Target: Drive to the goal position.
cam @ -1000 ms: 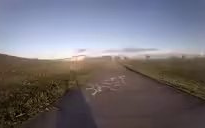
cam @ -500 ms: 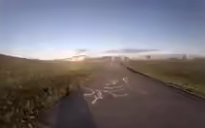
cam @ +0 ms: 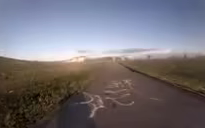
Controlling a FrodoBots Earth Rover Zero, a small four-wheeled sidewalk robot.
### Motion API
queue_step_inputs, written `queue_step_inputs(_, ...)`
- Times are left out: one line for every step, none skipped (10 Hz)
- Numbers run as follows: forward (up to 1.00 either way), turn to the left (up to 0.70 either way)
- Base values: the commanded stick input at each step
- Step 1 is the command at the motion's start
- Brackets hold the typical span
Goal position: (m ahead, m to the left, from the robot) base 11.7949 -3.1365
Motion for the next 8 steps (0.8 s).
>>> queue_step_inputs(0.7,0.0)
queue_step_inputs(0.7,-0.35)
queue_step_inputs(0.7,-0.35)
queue_step_inputs(0.7,-0.35)
queue_step_inputs(0.7,-0.35)
queue_step_inputs(0.7,-0.35)
queue_step_inputs(0.7,0.0)
queue_step_inputs(0.7,0.0)
